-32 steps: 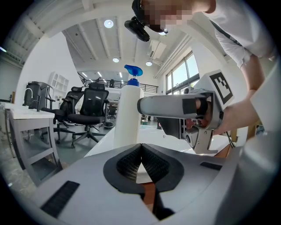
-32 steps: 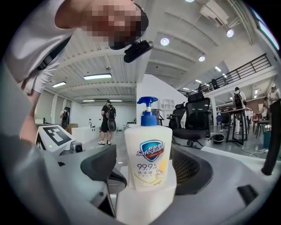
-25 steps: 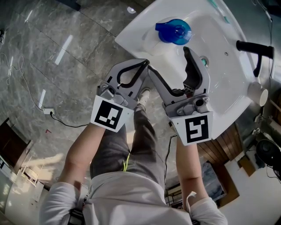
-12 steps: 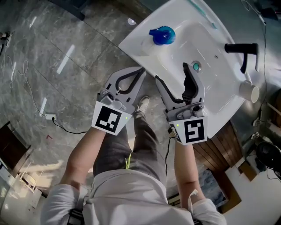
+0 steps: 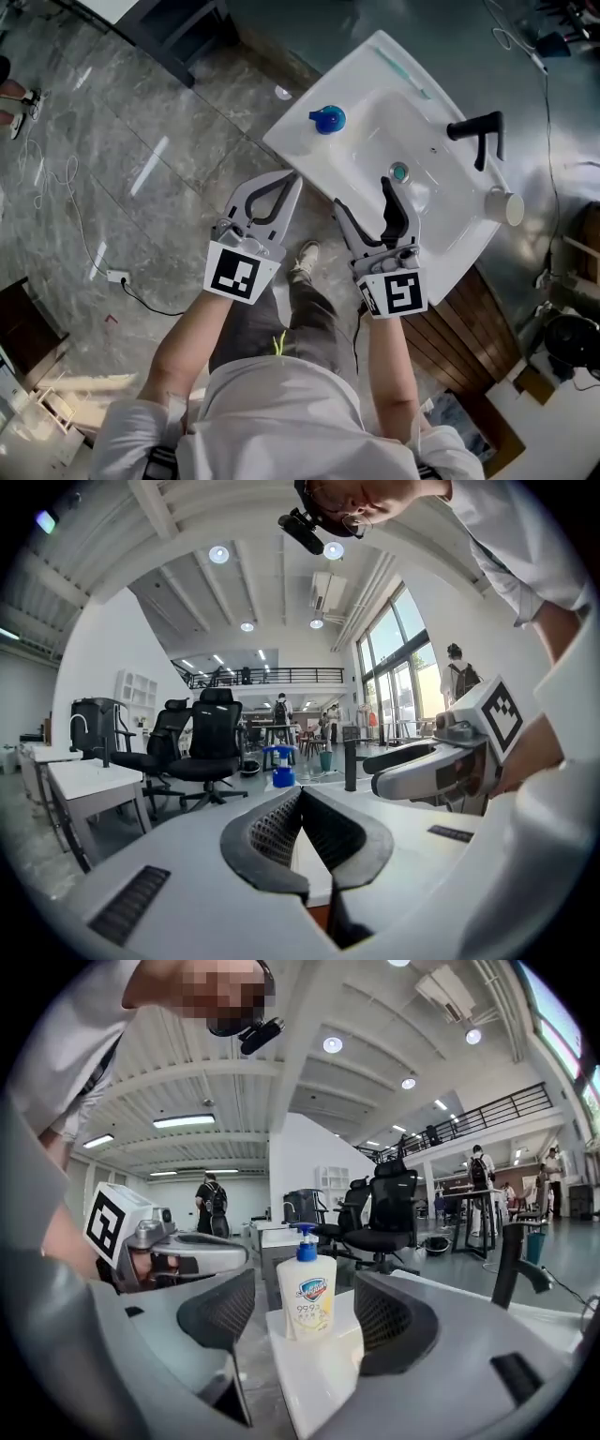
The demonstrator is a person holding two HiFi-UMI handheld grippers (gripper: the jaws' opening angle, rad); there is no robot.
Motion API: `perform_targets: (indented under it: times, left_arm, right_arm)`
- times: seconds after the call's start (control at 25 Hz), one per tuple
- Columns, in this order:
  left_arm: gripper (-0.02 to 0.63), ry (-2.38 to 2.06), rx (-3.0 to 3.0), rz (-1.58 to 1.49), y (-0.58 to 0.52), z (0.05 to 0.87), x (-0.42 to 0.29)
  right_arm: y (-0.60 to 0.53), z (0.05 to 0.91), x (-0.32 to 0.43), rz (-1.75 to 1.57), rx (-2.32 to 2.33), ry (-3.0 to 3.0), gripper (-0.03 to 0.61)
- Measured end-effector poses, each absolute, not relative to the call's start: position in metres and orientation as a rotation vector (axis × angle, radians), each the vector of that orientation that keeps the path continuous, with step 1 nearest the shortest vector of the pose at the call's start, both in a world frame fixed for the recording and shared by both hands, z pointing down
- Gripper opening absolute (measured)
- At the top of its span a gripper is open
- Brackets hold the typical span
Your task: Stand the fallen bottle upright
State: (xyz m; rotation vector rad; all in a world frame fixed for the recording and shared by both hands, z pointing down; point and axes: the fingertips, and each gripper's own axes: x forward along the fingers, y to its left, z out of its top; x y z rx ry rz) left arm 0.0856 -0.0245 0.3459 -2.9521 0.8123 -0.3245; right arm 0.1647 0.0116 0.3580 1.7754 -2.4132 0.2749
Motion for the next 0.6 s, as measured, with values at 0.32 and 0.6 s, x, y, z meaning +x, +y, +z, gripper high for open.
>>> perform_targets:
  times: [0.32,0.6]
  left_arm:
    - [0.017,0.918,-2.941,-0.251,-0.020,0.284,0.061]
    - [0.017,0.968,-2.937,-0.196,-0.011,0.240,0.043]
  right_arm:
    - [0.027,0.310,0.163,0.254,1.772,-2.436,0.359]
    - [0.037,0.268,0.157,0.241,1.790,-2.474,0.356]
